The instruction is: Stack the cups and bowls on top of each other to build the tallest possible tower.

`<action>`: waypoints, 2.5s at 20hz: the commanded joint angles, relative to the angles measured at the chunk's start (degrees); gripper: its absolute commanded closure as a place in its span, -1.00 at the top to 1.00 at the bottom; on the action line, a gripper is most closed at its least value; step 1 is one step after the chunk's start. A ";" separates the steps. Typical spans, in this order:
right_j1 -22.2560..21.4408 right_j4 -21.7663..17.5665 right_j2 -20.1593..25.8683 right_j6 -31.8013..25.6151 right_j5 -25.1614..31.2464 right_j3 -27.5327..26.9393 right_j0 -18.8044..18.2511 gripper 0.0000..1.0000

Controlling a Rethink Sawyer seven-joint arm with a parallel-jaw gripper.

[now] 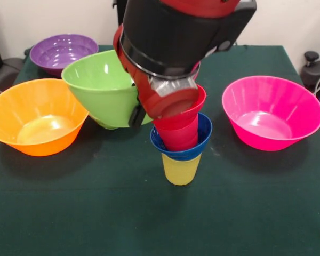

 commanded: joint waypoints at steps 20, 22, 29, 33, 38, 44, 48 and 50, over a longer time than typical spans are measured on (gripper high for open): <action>-1.91 -1.68 2.16 -15.74 2.37 4.85 2.30 -1.00; -1.20 -1.08 1.64 -14.77 2.11 4.12 2.34 -1.00; -1.00 -2.00 2.95 -13.13 0.51 5.98 3.93 -1.00; -0.94 -2.06 3.05 -12.14 0.68 6.55 4.69 -1.00; -0.73 -1.77 2.38 -10.88 1.32 6.34 4.97 -1.00; -1.42 -2.59 2.98 -10.55 1.36 8.06 5.99 -1.00; -1.67 -2.88 2.83 -10.52 1.66 8.75 6.37 -1.00; -1.80 -3.00 3.01 -10.61 1.52 9.22 6.57 -1.00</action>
